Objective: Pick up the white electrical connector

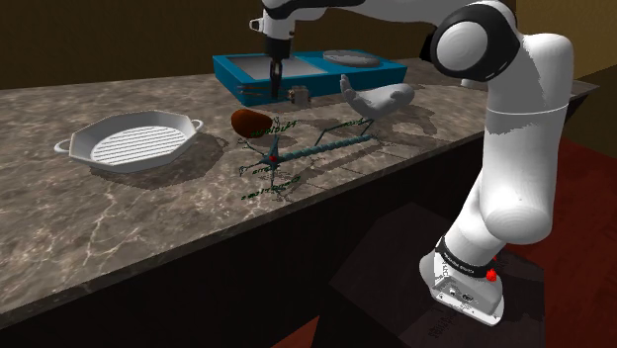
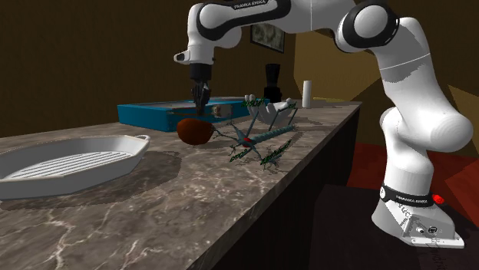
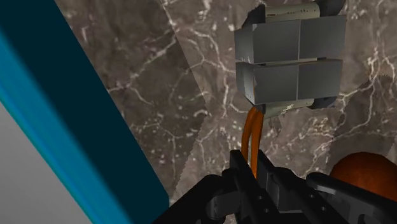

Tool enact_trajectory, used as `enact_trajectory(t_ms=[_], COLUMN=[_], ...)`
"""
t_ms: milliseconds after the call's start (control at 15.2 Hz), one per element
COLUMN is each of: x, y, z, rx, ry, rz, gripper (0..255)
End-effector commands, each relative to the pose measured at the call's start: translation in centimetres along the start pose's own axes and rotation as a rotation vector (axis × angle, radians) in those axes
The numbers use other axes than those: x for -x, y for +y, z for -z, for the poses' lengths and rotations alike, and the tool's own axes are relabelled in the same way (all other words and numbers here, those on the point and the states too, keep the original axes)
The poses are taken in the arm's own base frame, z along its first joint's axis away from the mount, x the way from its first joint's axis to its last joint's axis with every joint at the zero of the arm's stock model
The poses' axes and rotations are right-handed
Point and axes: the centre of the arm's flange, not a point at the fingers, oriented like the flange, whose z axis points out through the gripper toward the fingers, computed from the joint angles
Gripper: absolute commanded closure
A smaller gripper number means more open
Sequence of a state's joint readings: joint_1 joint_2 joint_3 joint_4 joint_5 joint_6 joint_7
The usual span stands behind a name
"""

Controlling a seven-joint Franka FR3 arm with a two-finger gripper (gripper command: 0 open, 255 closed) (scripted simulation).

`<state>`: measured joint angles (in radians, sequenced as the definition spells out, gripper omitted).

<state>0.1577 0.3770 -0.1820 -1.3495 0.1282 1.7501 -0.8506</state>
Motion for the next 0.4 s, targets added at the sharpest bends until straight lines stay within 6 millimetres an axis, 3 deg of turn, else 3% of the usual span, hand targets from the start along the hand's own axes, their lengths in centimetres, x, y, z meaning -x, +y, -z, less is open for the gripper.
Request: enact_trajectory(t_ms=[0, 330], x=[-0.1, -0.2], y=[-0.1, -0.1], z=[1.1, 2.7], rx=[0.0, 0.0], ry=[0.0, 0.0], rz=[0.0, 0.0], gripper=[255, 255])
